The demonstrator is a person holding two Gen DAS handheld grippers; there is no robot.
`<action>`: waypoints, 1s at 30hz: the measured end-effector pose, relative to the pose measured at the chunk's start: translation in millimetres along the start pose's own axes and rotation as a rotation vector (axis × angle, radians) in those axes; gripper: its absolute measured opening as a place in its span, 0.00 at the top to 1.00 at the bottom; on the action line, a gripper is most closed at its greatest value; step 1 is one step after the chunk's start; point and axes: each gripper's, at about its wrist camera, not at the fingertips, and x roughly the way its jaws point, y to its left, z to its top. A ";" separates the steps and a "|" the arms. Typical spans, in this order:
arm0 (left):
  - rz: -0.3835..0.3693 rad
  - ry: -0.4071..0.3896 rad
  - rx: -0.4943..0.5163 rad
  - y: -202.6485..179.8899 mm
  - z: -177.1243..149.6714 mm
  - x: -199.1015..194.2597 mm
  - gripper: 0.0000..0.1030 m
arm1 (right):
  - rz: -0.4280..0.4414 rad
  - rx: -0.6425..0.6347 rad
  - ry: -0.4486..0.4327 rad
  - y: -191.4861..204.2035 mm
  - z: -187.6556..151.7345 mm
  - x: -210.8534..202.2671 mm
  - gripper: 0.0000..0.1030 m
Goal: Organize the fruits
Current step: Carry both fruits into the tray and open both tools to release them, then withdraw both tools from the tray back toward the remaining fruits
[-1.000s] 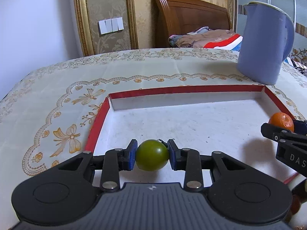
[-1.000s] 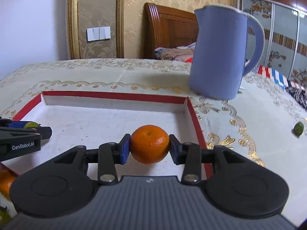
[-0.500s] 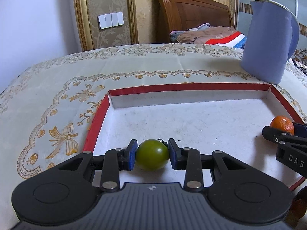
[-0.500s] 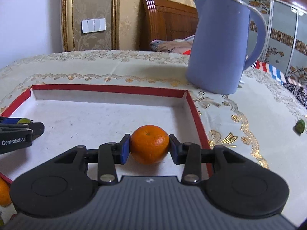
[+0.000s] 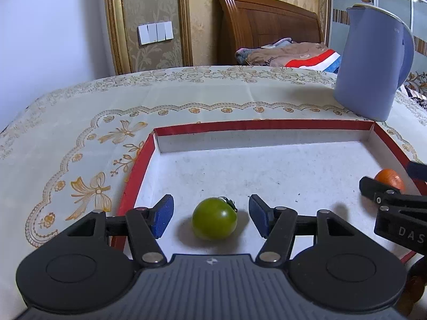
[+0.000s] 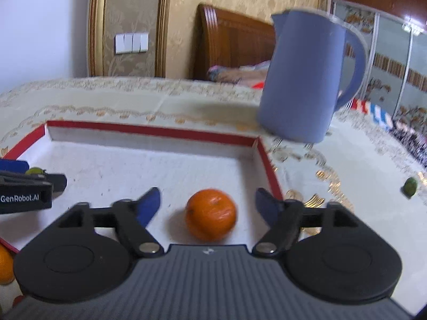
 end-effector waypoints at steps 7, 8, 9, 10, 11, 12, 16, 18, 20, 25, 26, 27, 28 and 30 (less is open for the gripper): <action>0.019 -0.069 -0.022 6.6 -4.9 -15.8 0.40 | -0.068 -0.026 -0.061 1.6 -3.8 -11.0 0.24; 0.027 -0.086 -0.023 6.8 -6.3 -19.8 0.39 | -0.073 -0.021 -0.076 0.3 -5.2 -14.1 0.24; 0.040 -0.104 -0.022 6.8 -7.5 -23.9 0.38 | -0.074 -0.019 -0.093 -0.5 -6.3 -17.0 0.24; 0.058 -0.128 -0.020 6.7 -8.7 -28.8 0.37 | -0.076 -0.019 -0.110 -1.4 -7.3 -20.3 0.24; 0.079 -0.164 -0.016 6.8 -10.8 -35.5 0.37 | -0.077 -0.019 -0.122 -2.2 -7.9 -23.1 0.24; 0.092 -0.193 -0.009 6.6 -12.3 -41.6 0.37 | -0.075 -0.016 -0.130 -2.9 -8.3 -25.0 0.23; 0.085 -0.247 -0.017 14.1 -24.0 -62.4 0.24 | -0.049 -0.016 -0.130 -2.9 -9.9 -28.6 0.22; 0.085 -0.265 -0.031 19.6 -30.3 -72.0 0.22 | -0.036 -0.010 -0.151 -3.6 -11.3 -33.5 0.22; 0.094 -0.292 -0.046 26.5 -37.4 -80.9 0.22 | -0.039 -0.007 -0.175 -3.3 -13.3 -39.2 0.22; 0.050 -0.260 -0.117 45.6 -49.7 -88.5 0.22 | -0.022 0.014 -0.183 -7.0 -17.0 -48.7 0.22; 0.027 -0.239 -0.135 49.9 -51.1 -87.8 0.22 | -0.017 0.029 -0.182 -9.7 -17.7 -50.6 0.22; 0.010 -0.228 -0.149 53.5 -53.7 -87.3 0.22 | -0.012 0.045 -0.182 -12.3 -18.8 -52.8 0.22; -0.001 -0.221 -0.163 56.5 -55.1 -87.4 0.22 | -0.003 0.066 -0.180 -16.4 -19.8 -54.7 0.22; 0.002 -0.220 -0.172 59.8 -59.3 -88.5 0.22 | 0.010 0.098 -0.169 -23.4 -21.9 -56.9 0.22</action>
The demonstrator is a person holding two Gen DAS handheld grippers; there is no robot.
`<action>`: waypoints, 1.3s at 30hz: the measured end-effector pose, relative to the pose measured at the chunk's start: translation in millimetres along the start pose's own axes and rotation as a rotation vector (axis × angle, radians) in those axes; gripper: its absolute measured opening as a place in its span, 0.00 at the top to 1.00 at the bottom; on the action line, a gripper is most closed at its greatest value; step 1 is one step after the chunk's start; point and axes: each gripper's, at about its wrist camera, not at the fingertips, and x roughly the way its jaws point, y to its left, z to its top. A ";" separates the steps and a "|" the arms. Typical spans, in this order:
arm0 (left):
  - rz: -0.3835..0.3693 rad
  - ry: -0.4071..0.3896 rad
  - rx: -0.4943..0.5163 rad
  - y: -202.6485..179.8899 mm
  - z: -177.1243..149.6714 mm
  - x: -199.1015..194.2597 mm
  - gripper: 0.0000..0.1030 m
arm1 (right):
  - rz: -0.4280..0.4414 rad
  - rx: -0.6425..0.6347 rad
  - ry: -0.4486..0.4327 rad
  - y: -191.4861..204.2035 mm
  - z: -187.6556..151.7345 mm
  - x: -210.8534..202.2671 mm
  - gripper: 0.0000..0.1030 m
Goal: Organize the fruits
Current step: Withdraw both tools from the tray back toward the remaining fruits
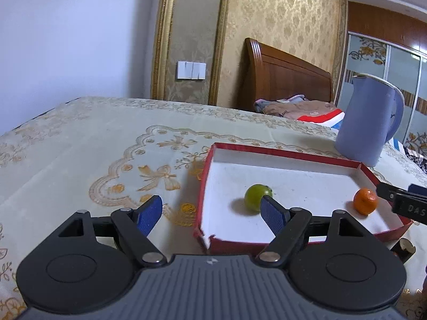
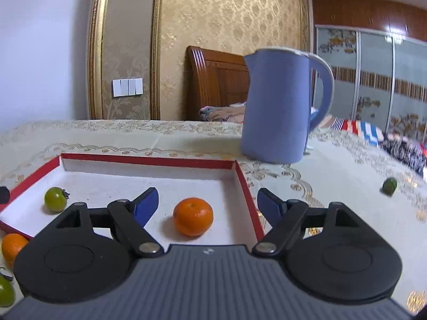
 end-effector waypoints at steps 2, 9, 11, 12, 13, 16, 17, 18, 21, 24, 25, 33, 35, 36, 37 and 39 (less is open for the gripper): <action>-0.013 0.012 0.002 1.9 -3.3 -1.1 0.22 | -0.007 0.013 -0.002 -4.2 -1.8 -2.9 0.22; -0.048 0.026 0.055 5.0 -29.3 -25.1 0.22 | -0.008 0.011 -0.001 -4.6 -8.7 -14.0 0.11; -0.075 0.046 0.043 6.9 -37.7 -33.9 0.22 | -0.010 0.042 -0.009 -11.5 -13.3 -21.1 0.06; -0.090 0.039 0.045 6.4 -39.5 -38.8 0.22 | -0.008 0.061 -0.014 -15.6 -15.9 -24.2 0.06; -0.100 0.030 0.048 5.5 -39.5 -42.4 0.22 | -0.007 0.078 -0.022 -19.4 -17.8 -26.7 0.06; -0.097 0.023 0.076 -6.7 -42.7 -48.9 0.22 | -0.008 0.136 -0.038 -30.7 -21.7 -31.6 0.06; -0.094 0.025 0.098 -12.2 -44.3 -49.3 0.22 | -0.011 0.146 -0.032 -32.3 -22.3 -31.0 0.06; -0.086 0.031 0.124 -17.0 -45.4 -48.9 0.22 | -0.013 0.152 -0.021 -33.4 -22.4 -29.0 0.06; -0.071 0.041 0.154 -26.3 -47.0 -50.4 0.21 | -0.014 0.144 -0.004 -32.5 -22.0 -25.4 0.06; -0.140 0.100 0.103 -24.6 -45.5 -49.8 0.21 | -0.013 0.140 -0.006 -32.2 -22.5 -25.3 0.06; -0.147 0.106 0.086 -23.9 -46.2 -50.6 0.21 | -0.011 0.143 -0.001 -32.7 -22.5 -24.6 0.04; -0.174 0.111 0.118 -34.4 -48.1 -57.1 0.20 | -0.015 0.175 0.018 -37.4 -23.5 -22.5 0.02; -0.197 0.101 0.115 -36.9 -47.4 -61.5 0.20 | -0.016 0.172 0.013 -37.4 -24.1 -23.5 0.02; -0.191 0.099 0.128 -39.8 -47.4 -61.7 0.20 | -0.015 0.170 0.014 -37.4 -23.8 -23.3 0.02; -0.181 0.095 0.149 -43.1 -48.3 -60.8 0.20 | -0.015 0.167 0.017 -36.5 -23.8 -22.7 0.02; -0.144 0.101 0.183 -49.1 -50.9 -56.3 0.20 | -0.014 0.169 0.017 -36.2 -23.3 -22.0 0.02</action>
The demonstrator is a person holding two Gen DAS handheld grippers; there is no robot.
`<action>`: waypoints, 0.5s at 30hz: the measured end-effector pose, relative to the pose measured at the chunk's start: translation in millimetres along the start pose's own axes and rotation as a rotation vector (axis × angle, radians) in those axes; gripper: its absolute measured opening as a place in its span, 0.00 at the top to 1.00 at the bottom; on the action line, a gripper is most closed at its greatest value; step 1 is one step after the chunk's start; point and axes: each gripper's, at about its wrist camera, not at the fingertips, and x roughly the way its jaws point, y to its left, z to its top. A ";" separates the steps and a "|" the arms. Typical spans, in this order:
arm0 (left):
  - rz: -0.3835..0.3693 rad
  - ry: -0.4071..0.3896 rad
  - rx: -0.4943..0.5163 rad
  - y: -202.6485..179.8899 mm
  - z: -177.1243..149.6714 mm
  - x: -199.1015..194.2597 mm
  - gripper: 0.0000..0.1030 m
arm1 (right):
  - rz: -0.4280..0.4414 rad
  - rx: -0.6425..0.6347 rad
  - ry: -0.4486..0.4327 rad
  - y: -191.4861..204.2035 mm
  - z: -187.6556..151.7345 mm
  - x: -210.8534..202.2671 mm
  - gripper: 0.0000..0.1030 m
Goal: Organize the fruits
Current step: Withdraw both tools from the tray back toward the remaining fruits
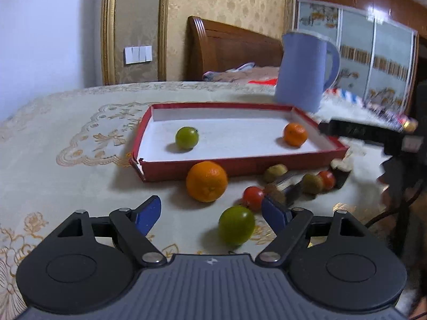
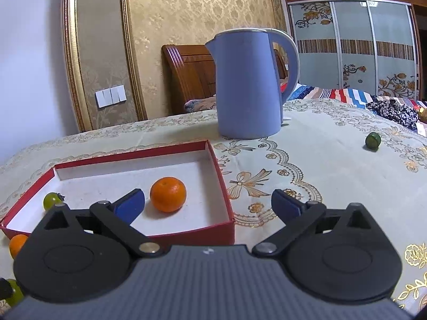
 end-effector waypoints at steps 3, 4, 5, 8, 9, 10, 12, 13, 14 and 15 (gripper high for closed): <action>0.015 0.050 0.022 -4.3 -1.7 12.5 0.20 | 0.002 0.002 0.009 -0.4 0.1 1.5 0.02; 0.023 0.062 0.026 -5.8 -1.8 15.4 0.20 | 0.000 0.002 0.011 -0.1 0.2 1.8 0.02; 0.030 0.063 0.030 -6.7 -1.9 16.5 0.20 | -0.001 0.005 0.010 -0.4 0.2 1.7 0.02; 0.047 0.076 0.039 -8.5 -0.5 19.7 0.20 | -0.001 0.003 0.007 0.2 0.6 1.3 0.02; 0.047 0.085 0.031 -7.6 -0.5 21.3 0.21 | -0.001 0.002 0.007 0.4 0.6 1.6 0.02; 0.034 0.094 0.027 -6.4 -1.0 22.5 0.21 | -0.001 0.002 0.007 0.6 0.6 1.7 0.02; 0.011 0.105 0.019 -4.4 -3.0 22.6 0.27 | -0.001 0.003 0.007 0.5 0.6 1.5 0.02; 0.013 0.099 0.023 -4.8 -3.8 21.1 0.33 | -0.001 0.006 0.007 0.2 0.9 1.7 0.02; 0.013 0.093 0.025 -5.1 -4.1 20.6 0.44 | -0.001 0.008 0.008 0.2 0.9 1.9 0.02; 0.012 0.091 0.025 -5.6 -3.8 20.9 0.47 | -0.002 0.009 0.009 0.6 0.7 1.7 0.02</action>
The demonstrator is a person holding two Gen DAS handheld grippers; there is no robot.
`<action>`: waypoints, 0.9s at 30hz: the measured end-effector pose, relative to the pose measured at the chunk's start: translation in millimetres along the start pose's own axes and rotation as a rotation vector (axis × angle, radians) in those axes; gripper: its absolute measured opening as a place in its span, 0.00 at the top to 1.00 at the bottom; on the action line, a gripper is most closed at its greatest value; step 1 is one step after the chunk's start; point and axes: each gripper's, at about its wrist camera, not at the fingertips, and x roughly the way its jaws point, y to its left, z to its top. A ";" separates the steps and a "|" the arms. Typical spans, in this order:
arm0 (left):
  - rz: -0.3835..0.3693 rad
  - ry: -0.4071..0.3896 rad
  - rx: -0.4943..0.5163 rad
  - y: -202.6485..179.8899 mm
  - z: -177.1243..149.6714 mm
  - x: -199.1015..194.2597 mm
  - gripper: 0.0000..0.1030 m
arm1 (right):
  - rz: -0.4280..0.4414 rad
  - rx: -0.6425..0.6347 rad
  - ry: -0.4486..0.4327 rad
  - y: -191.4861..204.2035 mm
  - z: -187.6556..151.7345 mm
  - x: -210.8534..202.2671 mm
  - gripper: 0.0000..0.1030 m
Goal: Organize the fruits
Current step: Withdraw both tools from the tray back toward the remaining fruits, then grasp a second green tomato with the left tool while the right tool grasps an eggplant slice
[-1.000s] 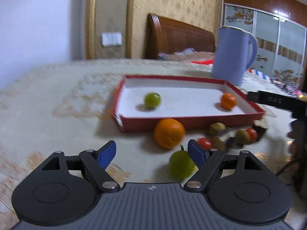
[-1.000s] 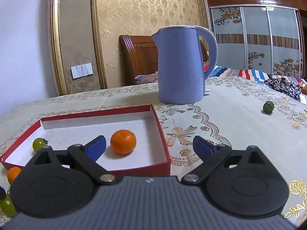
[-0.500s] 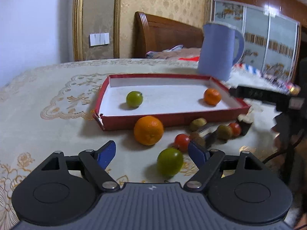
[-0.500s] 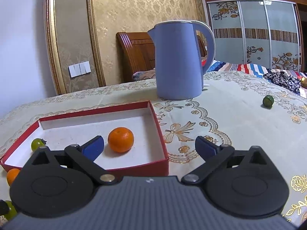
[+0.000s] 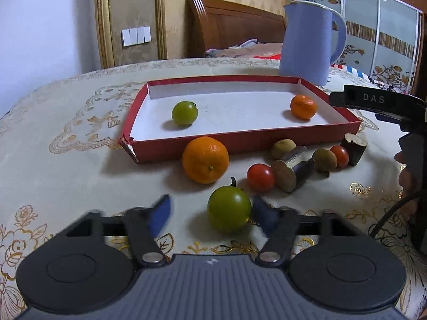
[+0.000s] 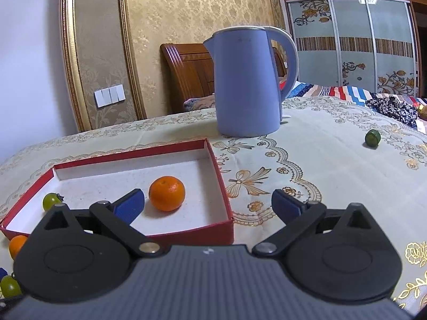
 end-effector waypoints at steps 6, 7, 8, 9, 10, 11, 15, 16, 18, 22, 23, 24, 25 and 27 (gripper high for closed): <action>-0.011 -0.016 0.027 -5.7 -0.9 -1.2 0.69 | 0.000 0.002 -0.006 -0.5 -0.3 0.0 0.02; -0.011 -0.019 0.032 -5.9 -1.1 -1.4 0.69 | 0.000 0.005 -0.011 -0.6 -0.3 -0.2 0.02; -0.016 -0.019 0.026 -4.6 -0.5 -1.0 0.69 | -0.001 0.010 -0.019 -1.8 -0.4 -1.6 0.02; -0.019 -0.017 0.013 -2.1 0.7 -0.6 0.69 | 0.000 0.019 -0.033 -3.6 -0.7 -4.1 0.03; -0.011 -0.014 0.002 1.1 2.2 -0.1 0.69 | -0.002 0.021 -0.047 -5.1 -0.6 -6.9 0.04; 0.002 -0.014 -0.001 4.3 3.6 0.5 0.69 | -0.006 0.006 -0.051 -5.7 -0.4 -9.5 0.04; 0.029 -0.016 -0.044 22.5 6.0 4.6 0.69 | -0.027 -0.101 0.012 -7.6 -4.2 -18.2 0.06; 0.027 -0.017 -0.054 26.0 6.5 5.2 0.69 | -0.021 -0.108 0.022 -10.7 -6.3 -22.3 0.06; 0.018 -0.022 -0.057 28.9 5.6 4.7 0.69 | -0.003 -0.095 0.036 -18.6 -8.4 -31.6 0.06; 0.022 -0.033 -0.047 27.6 3.8 3.4 0.69 | -0.005 -0.128 0.051 -24.9 -13.8 -46.9 0.06; 0.018 -0.034 -0.051 28.3 3.4 2.4 0.69 | -0.012 -0.164 0.055 -22.6 -16.5 -49.6 0.06; 0.015 -0.034 -0.053 27.7 3.8 2.7 0.69 | -0.008 -0.197 0.061 -20.5 -19.1 -52.1 0.09; 0.012 -0.034 -0.057 28.3 3.9 2.8 0.69 | 0.005 -0.225 0.065 -18.1 -21.2 -54.7 0.10; 0.011 -0.035 -0.057 27.6 3.5 2.3 0.69 | 0.040 -0.292 0.080 -11.5 -25.8 -57.5 0.16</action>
